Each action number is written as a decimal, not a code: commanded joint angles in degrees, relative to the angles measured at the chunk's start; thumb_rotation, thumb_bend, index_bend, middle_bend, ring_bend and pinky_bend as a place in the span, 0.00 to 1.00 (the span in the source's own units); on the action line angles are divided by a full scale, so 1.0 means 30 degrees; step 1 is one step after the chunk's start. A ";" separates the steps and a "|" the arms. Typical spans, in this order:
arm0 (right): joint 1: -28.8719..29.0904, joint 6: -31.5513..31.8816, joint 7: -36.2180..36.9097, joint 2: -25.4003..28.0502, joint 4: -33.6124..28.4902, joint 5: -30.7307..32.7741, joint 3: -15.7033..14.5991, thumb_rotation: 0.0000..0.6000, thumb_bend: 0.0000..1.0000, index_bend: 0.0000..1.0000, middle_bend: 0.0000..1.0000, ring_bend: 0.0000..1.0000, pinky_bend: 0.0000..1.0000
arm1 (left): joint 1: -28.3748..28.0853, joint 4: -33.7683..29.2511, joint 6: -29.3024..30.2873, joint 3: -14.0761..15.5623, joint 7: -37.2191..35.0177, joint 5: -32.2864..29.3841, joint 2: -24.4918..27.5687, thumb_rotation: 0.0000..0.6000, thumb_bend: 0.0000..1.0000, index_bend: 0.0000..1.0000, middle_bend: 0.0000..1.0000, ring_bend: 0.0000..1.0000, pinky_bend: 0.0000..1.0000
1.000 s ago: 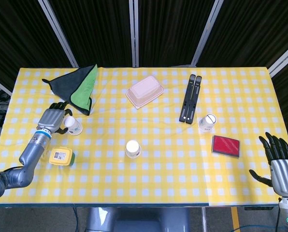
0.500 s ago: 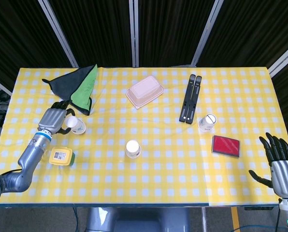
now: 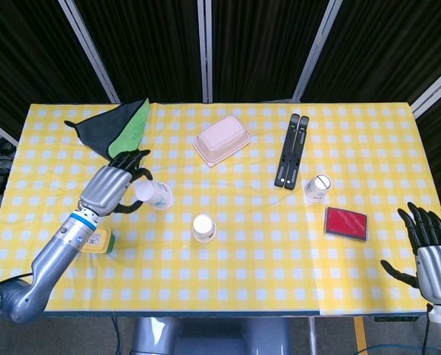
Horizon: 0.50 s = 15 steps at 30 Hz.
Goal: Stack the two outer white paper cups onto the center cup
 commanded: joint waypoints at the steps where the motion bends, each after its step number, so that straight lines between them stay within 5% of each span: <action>1: 0.0005 0.0010 0.0152 0.0035 0.0001 -0.0035 -0.0011 1.00 0.01 0.07 0.00 0.00 0.00 | -0.0587 -0.1265 0.0308 0.0043 0.1412 0.0159 -0.0414 1.00 0.34 0.44 0.00 0.00 0.06; 15: -0.0108 0.0222 0.1397 0.0350 0.0086 0.0289 0.0214 1.00 0.01 0.07 0.00 0.00 0.00 | -0.2839 -0.2053 0.0446 0.0458 0.6050 -0.3576 -0.2743 1.00 0.34 0.44 0.00 0.00 0.06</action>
